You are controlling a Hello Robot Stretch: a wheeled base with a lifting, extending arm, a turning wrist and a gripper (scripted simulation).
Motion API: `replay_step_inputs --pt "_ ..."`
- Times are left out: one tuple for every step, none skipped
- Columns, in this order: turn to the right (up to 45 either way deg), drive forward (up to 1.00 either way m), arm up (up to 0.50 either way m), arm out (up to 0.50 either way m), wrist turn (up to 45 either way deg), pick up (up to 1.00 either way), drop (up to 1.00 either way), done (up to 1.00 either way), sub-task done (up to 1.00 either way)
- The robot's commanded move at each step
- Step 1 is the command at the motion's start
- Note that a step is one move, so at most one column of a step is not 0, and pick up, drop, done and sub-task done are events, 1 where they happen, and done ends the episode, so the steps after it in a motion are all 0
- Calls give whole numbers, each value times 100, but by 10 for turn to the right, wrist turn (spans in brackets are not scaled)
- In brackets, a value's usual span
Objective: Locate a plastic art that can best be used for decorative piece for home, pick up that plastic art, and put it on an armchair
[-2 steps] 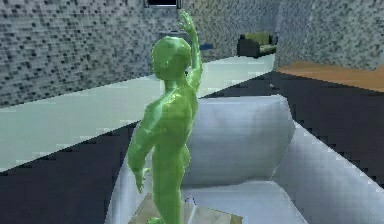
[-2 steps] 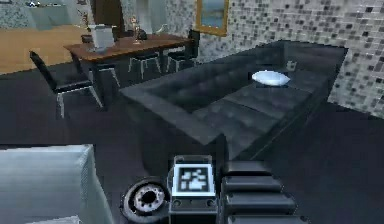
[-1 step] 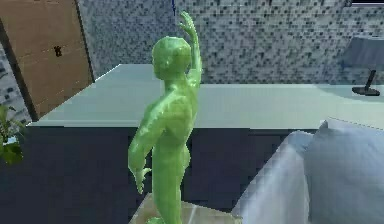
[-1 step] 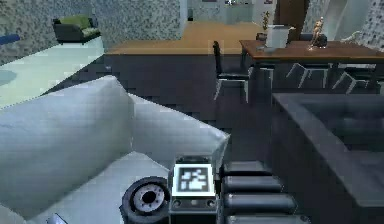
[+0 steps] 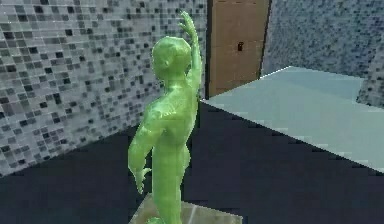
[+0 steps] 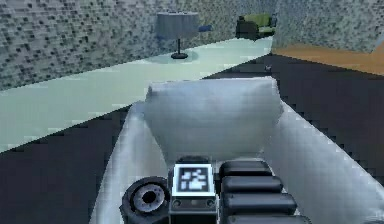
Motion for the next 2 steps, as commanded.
replay_step_inputs --pt "-180 0 0 0 0 0 0 0 0" --pt "450 0 0 0 0 0 0 0 0"
